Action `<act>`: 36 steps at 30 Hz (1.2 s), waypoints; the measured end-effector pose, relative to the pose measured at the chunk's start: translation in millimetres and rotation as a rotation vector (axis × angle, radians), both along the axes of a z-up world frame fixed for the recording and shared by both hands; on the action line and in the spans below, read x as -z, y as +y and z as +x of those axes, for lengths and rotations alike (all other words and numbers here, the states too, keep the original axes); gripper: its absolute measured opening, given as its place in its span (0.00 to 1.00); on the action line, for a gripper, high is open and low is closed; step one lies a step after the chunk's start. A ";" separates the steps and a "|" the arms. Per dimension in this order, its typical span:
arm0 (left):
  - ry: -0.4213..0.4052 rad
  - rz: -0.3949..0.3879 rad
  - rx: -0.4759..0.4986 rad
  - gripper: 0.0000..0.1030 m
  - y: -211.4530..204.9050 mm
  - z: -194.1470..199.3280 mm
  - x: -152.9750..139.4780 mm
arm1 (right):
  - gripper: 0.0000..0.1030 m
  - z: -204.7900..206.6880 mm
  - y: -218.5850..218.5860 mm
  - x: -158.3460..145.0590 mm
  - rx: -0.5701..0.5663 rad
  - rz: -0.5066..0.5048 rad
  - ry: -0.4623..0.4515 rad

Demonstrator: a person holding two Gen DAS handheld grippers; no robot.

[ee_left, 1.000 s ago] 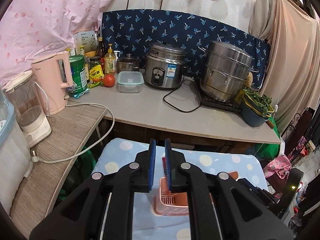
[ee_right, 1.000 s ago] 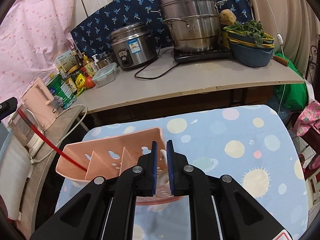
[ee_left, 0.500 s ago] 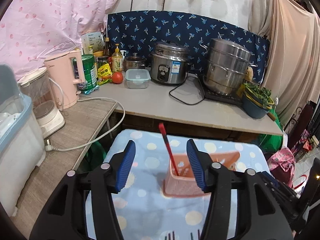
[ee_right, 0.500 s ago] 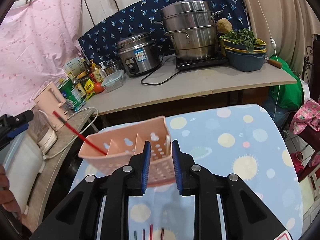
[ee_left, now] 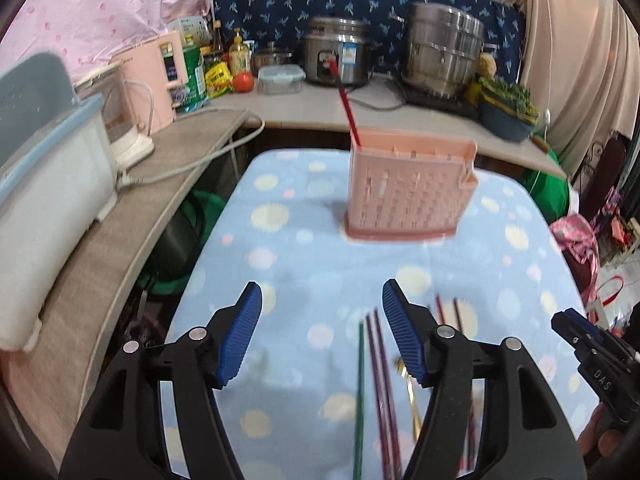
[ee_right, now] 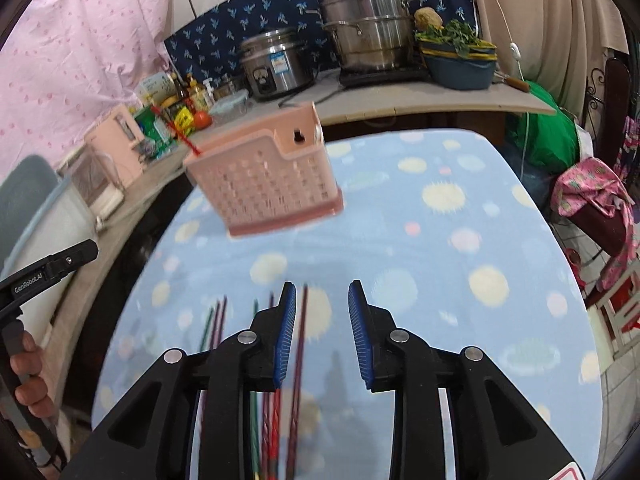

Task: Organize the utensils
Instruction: 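Grasp a green chopstick with the left tool while the right tool grasps a red chopstick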

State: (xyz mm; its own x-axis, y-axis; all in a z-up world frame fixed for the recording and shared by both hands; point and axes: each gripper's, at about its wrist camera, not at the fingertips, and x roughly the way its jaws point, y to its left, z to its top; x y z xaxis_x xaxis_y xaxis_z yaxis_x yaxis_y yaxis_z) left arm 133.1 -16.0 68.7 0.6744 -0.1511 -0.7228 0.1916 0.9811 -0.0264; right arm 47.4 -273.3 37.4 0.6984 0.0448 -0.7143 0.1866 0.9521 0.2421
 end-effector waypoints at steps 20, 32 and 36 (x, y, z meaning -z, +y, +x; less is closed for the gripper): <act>0.209 0.081 0.040 0.58 17.0 -94.0 105.9 | 0.26 -83.5 62.7 82.3 -0.102 -0.022 0.186; 0.251 0.075 0.056 0.58 18.0 -109.7 121.8 | 0.25 -82.1 69.4 90.7 -0.112 -0.031 0.204; 0.263 0.075 0.063 0.58 17.5 -112.4 126.3 | 0.24 -82.1 71.3 92.0 -0.110 -0.046 0.203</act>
State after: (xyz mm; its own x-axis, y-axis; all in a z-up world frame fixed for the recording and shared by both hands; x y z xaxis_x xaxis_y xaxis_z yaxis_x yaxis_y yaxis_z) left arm 20.8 1.5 -57.5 0.4530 -0.1265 -0.8825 0.2487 0.9685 -0.0111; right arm -34.6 -202.0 -54.5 0.5332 0.0767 -0.8425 0.1215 0.9786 0.1660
